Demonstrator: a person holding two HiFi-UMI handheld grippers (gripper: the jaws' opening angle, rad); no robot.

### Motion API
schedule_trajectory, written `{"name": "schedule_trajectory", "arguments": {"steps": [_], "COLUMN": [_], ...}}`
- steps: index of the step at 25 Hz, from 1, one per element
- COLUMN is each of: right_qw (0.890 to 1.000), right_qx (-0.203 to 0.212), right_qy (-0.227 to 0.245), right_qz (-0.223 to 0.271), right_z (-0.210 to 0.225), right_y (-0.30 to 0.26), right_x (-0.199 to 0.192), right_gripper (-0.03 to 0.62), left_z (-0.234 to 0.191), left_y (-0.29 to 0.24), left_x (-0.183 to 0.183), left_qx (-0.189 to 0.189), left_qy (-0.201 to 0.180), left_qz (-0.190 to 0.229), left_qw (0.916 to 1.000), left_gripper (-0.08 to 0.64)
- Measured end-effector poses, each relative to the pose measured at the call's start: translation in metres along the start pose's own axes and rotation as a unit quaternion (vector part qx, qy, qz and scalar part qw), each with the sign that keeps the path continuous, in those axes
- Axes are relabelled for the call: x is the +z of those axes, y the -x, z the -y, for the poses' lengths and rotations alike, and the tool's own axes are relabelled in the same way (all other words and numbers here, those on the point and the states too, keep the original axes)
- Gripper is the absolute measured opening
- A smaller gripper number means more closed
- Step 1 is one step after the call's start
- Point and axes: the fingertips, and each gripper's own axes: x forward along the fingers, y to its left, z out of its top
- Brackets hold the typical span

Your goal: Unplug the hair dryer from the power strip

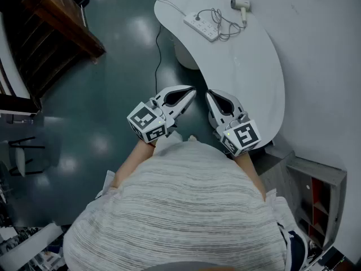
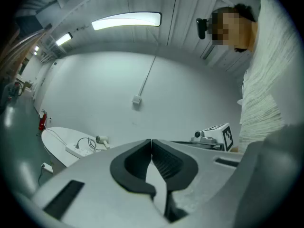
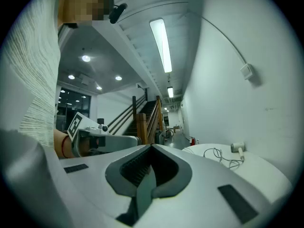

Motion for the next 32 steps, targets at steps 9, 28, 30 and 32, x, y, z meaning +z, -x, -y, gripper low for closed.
{"name": "schedule_trajectory", "arguments": {"steps": [9,28,30,32], "right_qw": [1.000,1.000,0.999,0.999], "right_qx": [-0.002,0.012,0.008,0.003], "right_qy": [0.001,-0.017,-0.025,-0.031], "right_qz": [-0.003,-0.023,-0.024,-0.028], "right_z": [0.013,0.013,0.015,0.018], "right_y": [-0.019,-0.108,-0.119,-0.130], "right_x": [0.001,-0.006,-0.007,-0.010], "right_gripper": [0.025,0.026,0.026,0.026], "left_z": [-0.021,-0.108,-0.119,-0.129], "left_y": [-0.005,0.014,0.014,0.016], "left_x": [0.003,0.008,0.011,0.010], "left_qx": [0.002,-0.002,-0.006,-0.010], "left_qy": [0.008,0.042,0.043,0.048], "left_qz": [0.002,0.001,0.001,0.000], "left_qw": [1.0000,0.9991,0.9991,0.9988], "left_gripper": [0.008,0.008,0.008,0.008]}}
